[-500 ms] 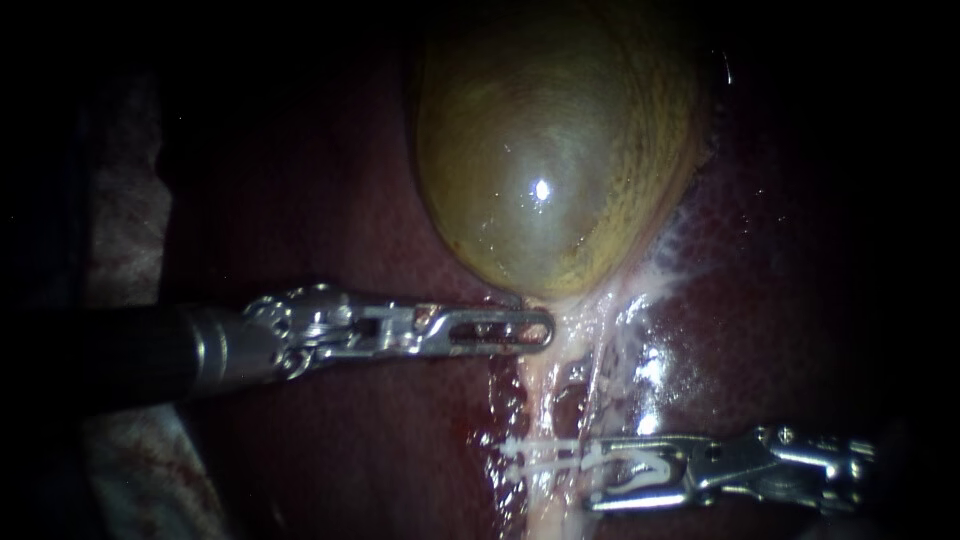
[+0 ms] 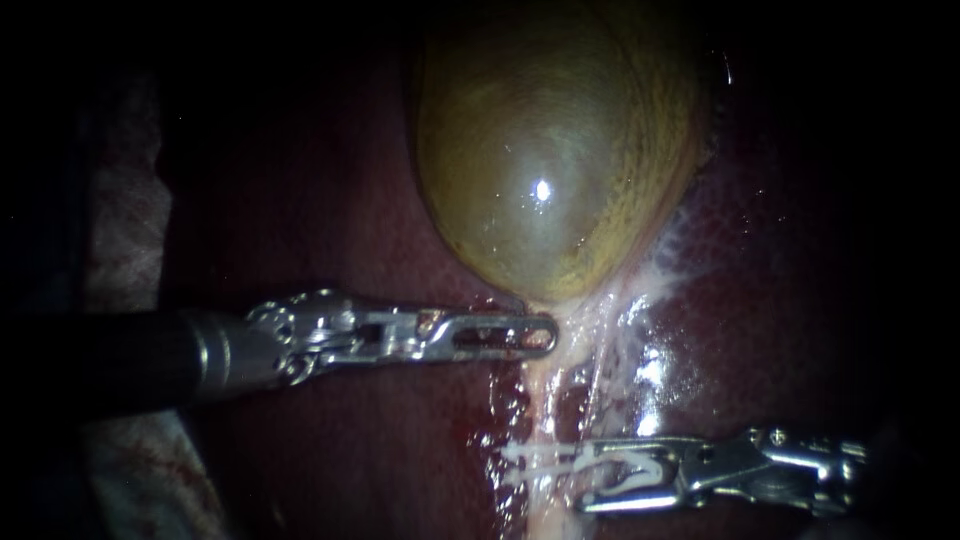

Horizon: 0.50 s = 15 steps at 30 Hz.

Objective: Clipping third clip left tube

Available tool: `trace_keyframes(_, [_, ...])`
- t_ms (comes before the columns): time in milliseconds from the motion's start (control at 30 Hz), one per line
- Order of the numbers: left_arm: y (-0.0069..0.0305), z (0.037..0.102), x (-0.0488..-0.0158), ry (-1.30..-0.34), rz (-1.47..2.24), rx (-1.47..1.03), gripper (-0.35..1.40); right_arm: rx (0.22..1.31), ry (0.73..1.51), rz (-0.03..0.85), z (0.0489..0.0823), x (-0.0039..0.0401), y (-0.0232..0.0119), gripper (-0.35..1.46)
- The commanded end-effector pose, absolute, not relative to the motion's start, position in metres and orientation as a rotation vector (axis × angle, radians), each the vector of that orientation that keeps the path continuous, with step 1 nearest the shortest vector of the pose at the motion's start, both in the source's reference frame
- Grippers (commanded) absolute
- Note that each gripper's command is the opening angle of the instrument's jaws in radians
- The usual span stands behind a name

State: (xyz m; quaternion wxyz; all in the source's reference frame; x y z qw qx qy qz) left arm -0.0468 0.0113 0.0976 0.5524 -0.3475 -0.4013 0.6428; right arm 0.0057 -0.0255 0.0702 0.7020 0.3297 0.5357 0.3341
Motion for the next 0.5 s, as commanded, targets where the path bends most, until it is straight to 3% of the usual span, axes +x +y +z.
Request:
trace_keyframes(33, [0.0113,0.0976,-0.0468,-0.948,1.520,-0.822,-0.35,0.734,1.192,0.744,0.0702,0.0057,-0.0255,0.35])
trace_keyframes(500, [0.0109,0.0957,-0.0465,-0.960,1.517,-0.816,-0.35,0.730,1.194,0.747,0.0704,0.0062,-0.0254,0.35])
